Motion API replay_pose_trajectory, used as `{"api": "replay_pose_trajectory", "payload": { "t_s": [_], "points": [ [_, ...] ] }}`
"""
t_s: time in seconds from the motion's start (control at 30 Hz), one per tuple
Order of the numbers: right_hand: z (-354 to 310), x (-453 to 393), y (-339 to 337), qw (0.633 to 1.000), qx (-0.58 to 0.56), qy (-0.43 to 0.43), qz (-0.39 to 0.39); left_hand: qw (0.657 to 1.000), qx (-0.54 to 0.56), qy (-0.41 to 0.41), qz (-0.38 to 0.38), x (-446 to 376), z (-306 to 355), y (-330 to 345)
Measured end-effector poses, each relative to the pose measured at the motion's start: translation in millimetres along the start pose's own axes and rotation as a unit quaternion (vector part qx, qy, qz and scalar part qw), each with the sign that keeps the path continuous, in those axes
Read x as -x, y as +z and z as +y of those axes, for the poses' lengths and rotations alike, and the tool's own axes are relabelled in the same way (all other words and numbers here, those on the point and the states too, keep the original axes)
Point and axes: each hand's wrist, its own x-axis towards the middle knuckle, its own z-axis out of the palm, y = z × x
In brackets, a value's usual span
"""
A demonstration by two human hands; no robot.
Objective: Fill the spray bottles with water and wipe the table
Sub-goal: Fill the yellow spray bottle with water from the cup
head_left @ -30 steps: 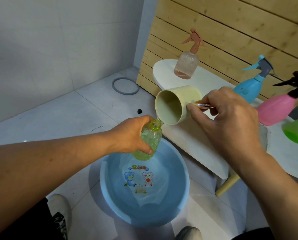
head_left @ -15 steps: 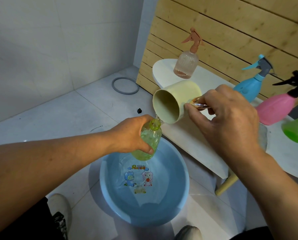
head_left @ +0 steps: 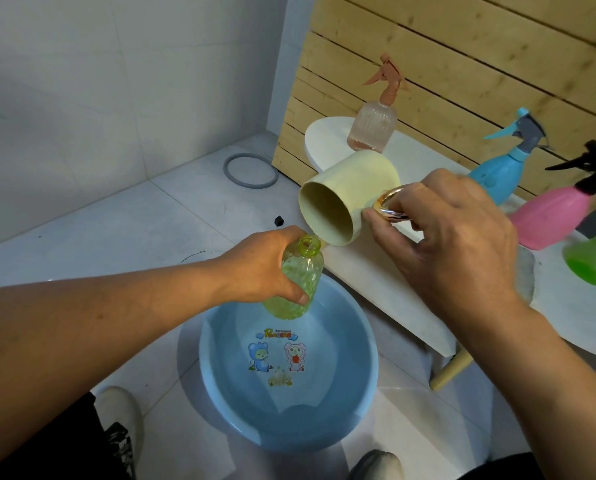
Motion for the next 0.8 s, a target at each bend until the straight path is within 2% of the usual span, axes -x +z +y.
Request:
{"api": "replay_pose_trajectory", "payload": {
  "t_s": [0.13, 0.2, 0.27, 0.37, 0.43, 0.53, 0.67, 0.8],
  "points": [
    [-1.0, -0.7, 1.2, 1.0, -0.019, 0.011, -0.007, 1.0, 0.003, 0.002, 0.003, 0.2, -0.2, 0.3],
    [-1.8, -1.7, 3.3, 0.996, -0.058, 0.061, -0.015, 1.0, 0.005, 0.003, 0.007, -0.7, -0.3, 0.6],
    [0.1, -2.2, 8.0, 0.981, -0.126, 0.146, -0.031, 1.0, 0.016, 0.0, 0.012, -0.7, -1.2, -0.7],
    [10.8, -5.1, 18.5, 0.915, -0.261, 0.301, -0.058, 0.999, 0.035, 0.002, 0.027, -0.7, -4.4, -6.1],
    [19.5, -7.4, 30.1, 0.877, -0.305, 0.364, -0.075, 0.997, 0.056, 0.002, 0.044, -0.9, -7.9, -9.0],
    [28.4, -1.4, 56.4, 0.825, -0.336, 0.432, -0.141, 0.992, 0.107, -0.001, 0.074, 0.8, -14.7, -3.7],
    [29.6, 32.3, 105.9, 0.723, -0.379, 0.527, -0.235, 0.971, 0.2, -0.01, 0.13, 3.9, -33.6, 23.0],
    [19.6, 82.2, 164.2, 0.662, -0.377, 0.566, -0.315, 0.955, 0.239, -0.038, 0.169, 3.2, -53.1, 51.1]
  ]
}}
